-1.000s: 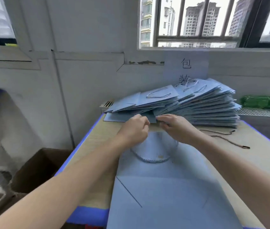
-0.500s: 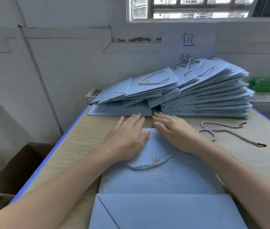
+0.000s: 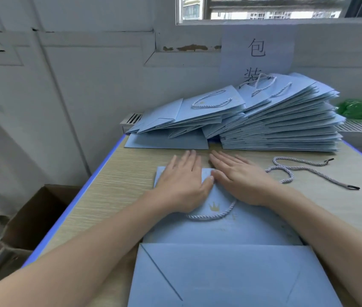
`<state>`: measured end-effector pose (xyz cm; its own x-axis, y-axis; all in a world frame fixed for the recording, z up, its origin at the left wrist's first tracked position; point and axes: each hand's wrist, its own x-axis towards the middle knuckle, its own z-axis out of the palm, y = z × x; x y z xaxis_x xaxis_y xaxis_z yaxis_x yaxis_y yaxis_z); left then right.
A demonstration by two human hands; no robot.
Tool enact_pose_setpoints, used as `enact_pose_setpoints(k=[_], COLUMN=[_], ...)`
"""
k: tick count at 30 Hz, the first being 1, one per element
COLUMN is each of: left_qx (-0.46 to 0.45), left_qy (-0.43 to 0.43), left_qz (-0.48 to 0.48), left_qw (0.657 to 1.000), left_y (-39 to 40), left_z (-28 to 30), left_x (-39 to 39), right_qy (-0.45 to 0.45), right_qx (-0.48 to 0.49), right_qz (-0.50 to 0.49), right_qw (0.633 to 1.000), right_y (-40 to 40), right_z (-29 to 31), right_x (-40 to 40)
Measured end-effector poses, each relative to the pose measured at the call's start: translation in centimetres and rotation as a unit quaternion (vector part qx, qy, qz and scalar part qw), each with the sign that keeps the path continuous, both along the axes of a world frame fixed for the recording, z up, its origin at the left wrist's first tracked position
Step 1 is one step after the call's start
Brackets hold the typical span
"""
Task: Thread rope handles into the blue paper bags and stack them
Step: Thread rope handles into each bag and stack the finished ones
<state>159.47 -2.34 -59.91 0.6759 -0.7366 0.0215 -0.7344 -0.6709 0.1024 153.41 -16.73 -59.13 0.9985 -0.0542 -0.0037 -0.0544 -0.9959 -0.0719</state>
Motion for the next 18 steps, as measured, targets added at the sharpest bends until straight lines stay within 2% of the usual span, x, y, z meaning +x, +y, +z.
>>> enact_pose_setpoints(k=[4, 8, 11, 13, 16, 18], left_qx=[-0.021, -0.114, -0.160, -0.163, -0.126, -0.152], left_qy=[0.031, 0.086, 0.085, 0.080, -0.046, -0.157], left_qz=[-0.029, -0.067, -0.054, -0.051, -0.073, -0.091], left_qw=[0.999, 0.987, 0.982, 0.982, 0.988, 0.971], left_y=[0.4, 1.6, 1.5, 1.3, 0.9, 0.3], left_z=[-0.1, 0.5, 0.6, 1.2, 3.5, 5.9], left_x=[0.7, 1.1, 1.1, 1.1, 2.1, 3.2], right_qy=[-0.013, -0.064, -0.096, -0.087, -0.065, -0.094], right_qx=[0.036, 0.076, 0.056, 0.041, -0.044, -0.091], right_qz=[-0.009, -0.018, -0.028, -0.024, 0.020, 0.030], right_qw=[0.999, 0.995, 0.993, 0.995, 0.997, 0.991], right_y=[0.1, -0.2, 0.3, 0.6, 0.5, 0.0], right_z=[-0.1, -0.3, -0.4, 0.2, 3.0, 5.9], right_x=[-0.1, 0.0, -0.2, -0.8, -1.1, -0.4])
